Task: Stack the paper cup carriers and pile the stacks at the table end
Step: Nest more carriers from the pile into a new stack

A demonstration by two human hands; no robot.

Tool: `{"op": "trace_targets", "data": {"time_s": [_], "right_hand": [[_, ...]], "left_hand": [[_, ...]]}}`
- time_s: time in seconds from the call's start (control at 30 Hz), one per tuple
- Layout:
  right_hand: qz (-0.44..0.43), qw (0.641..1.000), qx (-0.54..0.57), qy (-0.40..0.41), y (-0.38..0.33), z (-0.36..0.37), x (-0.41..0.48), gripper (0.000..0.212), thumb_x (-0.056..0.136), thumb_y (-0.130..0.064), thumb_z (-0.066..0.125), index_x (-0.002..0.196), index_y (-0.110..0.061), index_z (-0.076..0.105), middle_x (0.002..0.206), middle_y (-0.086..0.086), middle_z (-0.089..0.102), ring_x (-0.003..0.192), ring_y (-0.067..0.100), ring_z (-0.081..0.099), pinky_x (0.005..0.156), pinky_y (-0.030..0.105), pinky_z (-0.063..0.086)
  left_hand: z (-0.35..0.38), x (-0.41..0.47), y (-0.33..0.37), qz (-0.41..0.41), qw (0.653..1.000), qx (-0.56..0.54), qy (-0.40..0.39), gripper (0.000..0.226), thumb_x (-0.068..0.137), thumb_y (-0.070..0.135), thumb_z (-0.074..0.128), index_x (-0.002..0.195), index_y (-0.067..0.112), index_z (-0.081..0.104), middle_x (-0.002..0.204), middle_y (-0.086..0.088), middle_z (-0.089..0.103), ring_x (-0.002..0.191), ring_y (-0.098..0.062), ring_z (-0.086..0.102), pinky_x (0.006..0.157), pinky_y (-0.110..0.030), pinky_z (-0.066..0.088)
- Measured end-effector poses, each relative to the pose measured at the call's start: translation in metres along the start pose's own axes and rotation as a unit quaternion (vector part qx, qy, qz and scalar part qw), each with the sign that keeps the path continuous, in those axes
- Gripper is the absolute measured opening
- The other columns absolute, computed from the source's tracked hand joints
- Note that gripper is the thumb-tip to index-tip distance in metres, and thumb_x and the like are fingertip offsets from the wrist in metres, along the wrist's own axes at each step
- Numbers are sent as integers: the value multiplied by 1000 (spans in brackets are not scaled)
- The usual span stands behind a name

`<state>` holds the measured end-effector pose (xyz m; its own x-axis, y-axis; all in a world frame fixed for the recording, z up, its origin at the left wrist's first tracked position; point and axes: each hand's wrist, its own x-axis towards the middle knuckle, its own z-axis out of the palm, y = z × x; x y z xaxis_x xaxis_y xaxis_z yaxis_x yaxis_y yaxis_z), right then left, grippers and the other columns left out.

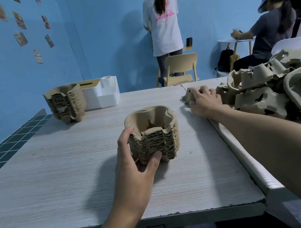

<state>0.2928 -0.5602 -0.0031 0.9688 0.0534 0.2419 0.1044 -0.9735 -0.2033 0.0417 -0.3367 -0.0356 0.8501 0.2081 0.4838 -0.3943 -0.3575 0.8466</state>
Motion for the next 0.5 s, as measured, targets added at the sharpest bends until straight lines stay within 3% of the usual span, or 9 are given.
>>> {"op": "trace_targets", "data": {"time_s": [0.23, 0.33, 0.5], "right_hand": [[22, 998, 54, -4, -5, 5, 4, 37, 99, -37, 36, 136, -37, 33, 147, 13, 17, 125, 45, 34, 103, 56, 32], [20, 996, 63, 57, -15, 8, -3, 27, 99, -42, 37, 122, -29, 42, 137, 14, 32, 119, 41, 40, 97, 54, 31], [0, 993, 76, 91, -22, 5, -21, 26, 94, -37, 50, 110, -19, 42, 117, 15, 50, 104, 34, 49, 92, 49, 33]], "left_hand": [[0, 1, -1, 2, 1000, -5, -7, 73, 81, 30, 77, 129, 63, 32, 124, 41, 48, 112, -18, 65, 99, -48, 53], [0, 1, -1, 3, 1000, -7, -5, 72, 78, 37, 75, 130, 63, 32, 128, 38, 48, 113, -20, 65, 99, -50, 52], [0, 2, -3, 8, 1000, 5, 0, 74, 82, 28, 78, 132, 59, 32, 135, 25, 48, 113, -24, 65, 98, -52, 52]]}}
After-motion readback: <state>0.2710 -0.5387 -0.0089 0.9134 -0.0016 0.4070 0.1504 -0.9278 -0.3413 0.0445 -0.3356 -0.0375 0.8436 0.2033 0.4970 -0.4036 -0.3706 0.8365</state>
